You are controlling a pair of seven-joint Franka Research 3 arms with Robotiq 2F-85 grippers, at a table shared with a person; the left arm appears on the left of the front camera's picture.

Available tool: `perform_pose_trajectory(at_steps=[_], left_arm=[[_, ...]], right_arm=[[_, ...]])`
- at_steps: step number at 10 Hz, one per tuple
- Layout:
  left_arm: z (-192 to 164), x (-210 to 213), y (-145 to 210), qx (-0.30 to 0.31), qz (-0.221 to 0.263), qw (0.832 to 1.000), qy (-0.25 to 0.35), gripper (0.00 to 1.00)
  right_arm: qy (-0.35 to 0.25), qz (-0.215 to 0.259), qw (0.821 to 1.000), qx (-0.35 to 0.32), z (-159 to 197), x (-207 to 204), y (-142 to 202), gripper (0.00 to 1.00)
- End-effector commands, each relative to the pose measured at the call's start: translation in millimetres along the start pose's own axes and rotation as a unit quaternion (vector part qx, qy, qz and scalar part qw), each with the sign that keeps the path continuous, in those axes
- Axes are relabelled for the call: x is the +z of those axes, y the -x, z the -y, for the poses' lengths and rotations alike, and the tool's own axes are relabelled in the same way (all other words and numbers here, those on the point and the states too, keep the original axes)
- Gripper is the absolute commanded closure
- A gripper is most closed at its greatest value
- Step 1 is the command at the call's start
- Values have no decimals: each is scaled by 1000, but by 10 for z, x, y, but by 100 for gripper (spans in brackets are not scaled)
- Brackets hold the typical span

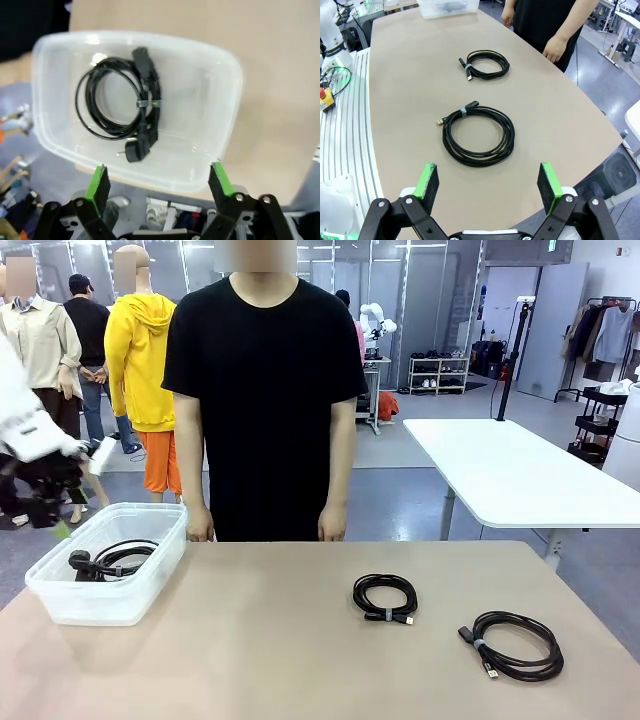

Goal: Organize and store the cables.
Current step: Place the USB Extension Cable into the Organizing box.

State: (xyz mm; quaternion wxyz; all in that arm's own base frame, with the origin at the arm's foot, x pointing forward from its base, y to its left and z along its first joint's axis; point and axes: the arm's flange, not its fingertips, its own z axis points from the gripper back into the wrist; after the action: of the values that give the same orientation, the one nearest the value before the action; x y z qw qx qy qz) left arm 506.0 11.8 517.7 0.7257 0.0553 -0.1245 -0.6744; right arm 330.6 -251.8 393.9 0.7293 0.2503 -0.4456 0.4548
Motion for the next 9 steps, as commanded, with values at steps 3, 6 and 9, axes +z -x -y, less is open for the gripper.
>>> perform_pose_trajectory(at_steps=[3,6,9], left_arm=[[704,270,621,3,217,976,-23,0],[1245,169,1140,53,292,953,-61,0],[1560,-27,1479,70,330,937,-89,0]], right_arm=[[1,-4,1000,0,-33,3,-14,0],[1,-4,1000,0,-33,3,-14,0],[1,-4,1000,0,-33,3,-14,0]])
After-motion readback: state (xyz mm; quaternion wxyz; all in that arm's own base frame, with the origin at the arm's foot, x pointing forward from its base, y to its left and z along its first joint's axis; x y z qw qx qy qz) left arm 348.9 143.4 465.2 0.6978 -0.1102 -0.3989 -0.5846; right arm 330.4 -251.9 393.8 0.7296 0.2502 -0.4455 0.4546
